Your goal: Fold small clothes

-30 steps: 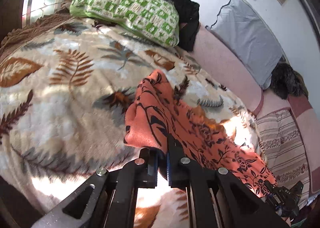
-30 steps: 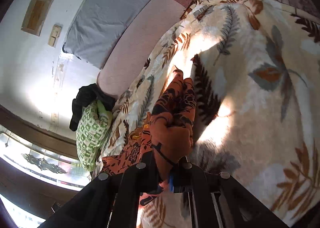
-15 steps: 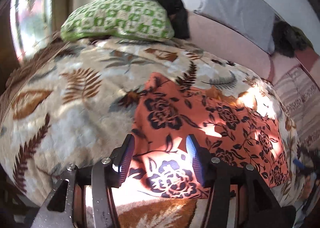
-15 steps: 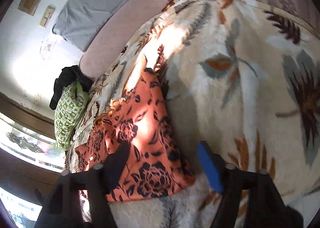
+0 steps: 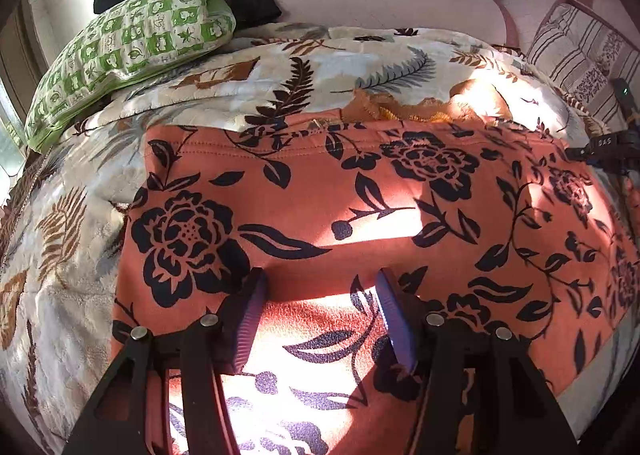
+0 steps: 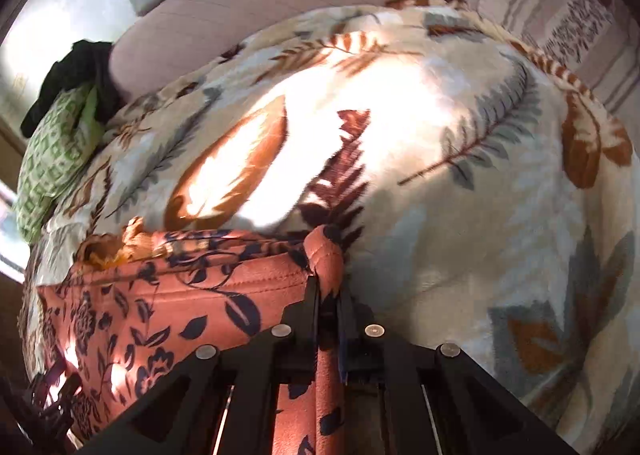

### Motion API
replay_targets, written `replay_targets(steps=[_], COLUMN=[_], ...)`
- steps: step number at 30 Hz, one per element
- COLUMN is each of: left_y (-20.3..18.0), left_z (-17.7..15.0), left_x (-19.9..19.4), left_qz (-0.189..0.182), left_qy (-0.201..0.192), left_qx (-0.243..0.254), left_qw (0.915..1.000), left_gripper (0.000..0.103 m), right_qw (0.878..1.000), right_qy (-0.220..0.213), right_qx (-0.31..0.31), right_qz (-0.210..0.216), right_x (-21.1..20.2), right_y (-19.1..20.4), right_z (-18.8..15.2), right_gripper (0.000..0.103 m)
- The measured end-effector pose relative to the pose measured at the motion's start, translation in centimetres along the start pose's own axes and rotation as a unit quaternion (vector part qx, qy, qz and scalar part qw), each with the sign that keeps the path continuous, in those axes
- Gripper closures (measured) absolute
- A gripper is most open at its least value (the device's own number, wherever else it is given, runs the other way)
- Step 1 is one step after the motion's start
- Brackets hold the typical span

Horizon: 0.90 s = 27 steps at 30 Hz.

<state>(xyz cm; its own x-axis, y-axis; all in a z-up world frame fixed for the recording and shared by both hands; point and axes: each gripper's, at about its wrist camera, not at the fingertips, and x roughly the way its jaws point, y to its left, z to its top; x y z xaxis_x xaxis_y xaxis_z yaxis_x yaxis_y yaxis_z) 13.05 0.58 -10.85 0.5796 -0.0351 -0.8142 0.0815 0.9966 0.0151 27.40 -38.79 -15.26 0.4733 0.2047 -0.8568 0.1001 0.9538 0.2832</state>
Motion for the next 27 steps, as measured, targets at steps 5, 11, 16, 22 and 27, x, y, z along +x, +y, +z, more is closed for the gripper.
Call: replay_targets(steps=[5,11,16,22,27], left_y=[6.0,12.3,12.2,14.1,14.1], left_z=[3.9,6.7,7.3,6.7,7.0], left_x=[-1.9,3.5,5.5,8.1,6.5], left_qz=[-0.002,-0.027,-0.023,0.022,0.042], left_qy=[-0.055,0.015,0.035,0.051,0.037], left_qx=[-0.058,-0.125,-0.113,-0.158,-0.16], left_qw=[0.9968,0.9917,0.9927,0.9859,0.9856], left_gripper=[0.042,0.043,0.1,0.098,0.062], right_qw=[0.999,0.997,0.997,0.999,0.998], right_qy=[-0.008,-0.006,0.006,0.017,-0.001], right_qx=[0.01,0.019,0.003,-0.027,0.022], right_qz=[0.048,0.068,0.071,0.033,0.053], right_x=[-0.1,-0.6,-0.3,0.7,-0.2], right_y=[-1.0,-1.2,-0.7,0.7,-1.0], right_z=[-0.4,-0.2,-0.1,1.2,1.4], right_gripper=[0.093,0.09,0.087,0.089,0.06])
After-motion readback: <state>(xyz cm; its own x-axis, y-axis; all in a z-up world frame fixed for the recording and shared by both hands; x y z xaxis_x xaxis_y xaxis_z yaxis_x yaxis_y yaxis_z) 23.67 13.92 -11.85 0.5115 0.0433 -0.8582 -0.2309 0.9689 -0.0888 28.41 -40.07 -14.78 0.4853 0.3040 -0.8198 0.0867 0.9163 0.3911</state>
